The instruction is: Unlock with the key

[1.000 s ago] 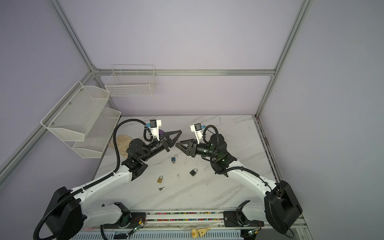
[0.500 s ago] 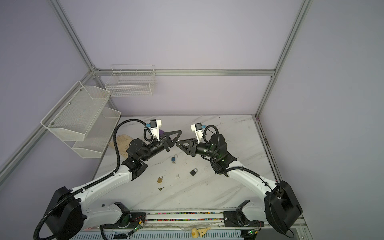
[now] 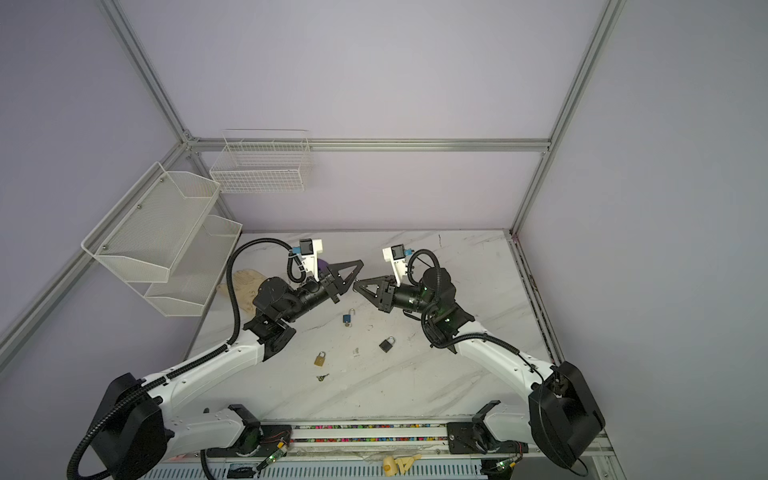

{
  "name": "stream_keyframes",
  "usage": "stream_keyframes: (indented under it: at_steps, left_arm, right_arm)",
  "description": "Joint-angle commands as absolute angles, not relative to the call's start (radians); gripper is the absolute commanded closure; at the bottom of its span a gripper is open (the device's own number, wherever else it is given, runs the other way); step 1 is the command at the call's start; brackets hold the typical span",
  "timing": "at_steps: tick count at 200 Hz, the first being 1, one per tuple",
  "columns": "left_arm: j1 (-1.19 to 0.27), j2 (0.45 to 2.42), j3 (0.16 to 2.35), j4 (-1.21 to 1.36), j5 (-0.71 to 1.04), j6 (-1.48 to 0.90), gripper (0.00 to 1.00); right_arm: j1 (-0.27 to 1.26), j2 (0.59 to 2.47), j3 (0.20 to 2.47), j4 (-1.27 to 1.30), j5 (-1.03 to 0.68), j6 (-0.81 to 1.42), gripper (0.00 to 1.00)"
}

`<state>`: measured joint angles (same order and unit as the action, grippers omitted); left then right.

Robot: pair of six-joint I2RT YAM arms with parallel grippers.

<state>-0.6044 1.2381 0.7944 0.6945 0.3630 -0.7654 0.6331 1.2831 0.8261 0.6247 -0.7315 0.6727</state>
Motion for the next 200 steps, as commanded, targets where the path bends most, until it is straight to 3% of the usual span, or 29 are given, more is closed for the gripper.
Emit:
stream_keyframes:
  at_steps: [1,44,86,120,151,200]
  left_arm:
    - [-0.607,1.237,0.89,0.75,0.349,-0.751,1.0]
    - [-0.607,1.245,0.886,0.765,0.33,-0.75,1.0]
    - [-0.607,1.237,0.878,0.769,0.307,-0.761,1.0]
    - [-0.601,1.182,0.879,0.645,0.242,-0.745,0.69]
    - [-0.597,1.11,0.878,0.429,0.169,-0.69,0.59]
    - [-0.607,1.113,0.917,0.053,0.145,-0.63,0.54]
  right_arm:
    - [0.626,1.276,0.832,0.675,-0.735,0.686,0.9]
    - [0.626,1.264,0.828,0.673,-0.728,0.691,1.0]
    - [0.62,1.253,0.828,0.671,-0.723,0.699,1.0]
    - [0.602,1.212,0.808,0.595,-0.719,0.704,1.0]
    - [0.588,1.146,0.804,0.384,-0.627,0.649,1.0]
    - [0.578,1.065,0.824,0.003,-0.388,0.603,1.0]
